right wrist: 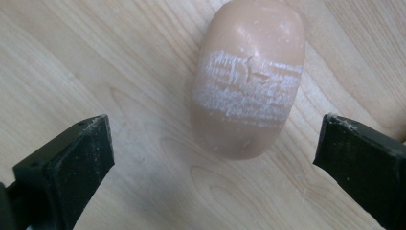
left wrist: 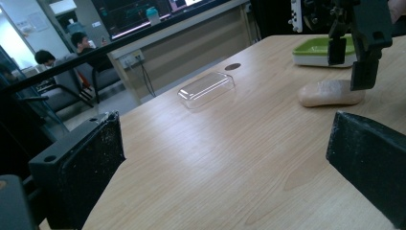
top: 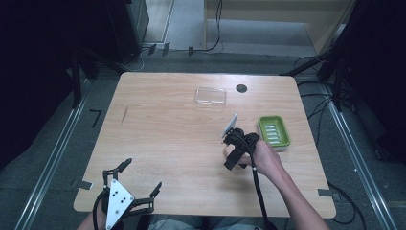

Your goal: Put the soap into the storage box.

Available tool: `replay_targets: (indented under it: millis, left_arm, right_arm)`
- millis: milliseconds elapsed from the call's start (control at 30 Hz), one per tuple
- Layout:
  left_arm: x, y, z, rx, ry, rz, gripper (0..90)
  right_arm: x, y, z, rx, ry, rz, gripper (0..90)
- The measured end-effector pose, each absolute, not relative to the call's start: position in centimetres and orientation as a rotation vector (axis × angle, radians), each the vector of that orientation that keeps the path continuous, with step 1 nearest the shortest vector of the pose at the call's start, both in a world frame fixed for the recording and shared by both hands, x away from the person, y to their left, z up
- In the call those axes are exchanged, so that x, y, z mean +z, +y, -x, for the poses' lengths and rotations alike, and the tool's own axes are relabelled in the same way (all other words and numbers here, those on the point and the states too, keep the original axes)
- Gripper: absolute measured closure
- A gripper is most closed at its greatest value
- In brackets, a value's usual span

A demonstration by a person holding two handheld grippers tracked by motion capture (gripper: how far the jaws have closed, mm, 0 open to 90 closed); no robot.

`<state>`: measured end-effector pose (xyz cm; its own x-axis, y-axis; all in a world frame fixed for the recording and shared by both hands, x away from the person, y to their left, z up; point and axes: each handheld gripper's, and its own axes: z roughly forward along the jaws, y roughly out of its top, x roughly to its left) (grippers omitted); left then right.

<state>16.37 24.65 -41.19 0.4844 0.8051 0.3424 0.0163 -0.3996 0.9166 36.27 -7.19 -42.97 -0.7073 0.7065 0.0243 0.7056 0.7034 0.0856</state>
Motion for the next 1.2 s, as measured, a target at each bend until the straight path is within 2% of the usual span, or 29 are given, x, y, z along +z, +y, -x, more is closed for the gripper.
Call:
replay_targets:
  millis: [633, 1200]
  left_arm:
    - [-41.2, 24.7, -16.4, 1.033, 0.702, -1.769, 0.0]
    - [-41.2, 24.8, -16.3, 1.033, 0.704, -1.763, 0.0]
  right_arm:
    - [-45.4, -7.2, -39.0, 0.11, 2.888, -1.263, 0.0]
    - [-46.7, -6.9, -39.6, 0.076, 2.888, -1.303, 1.8]
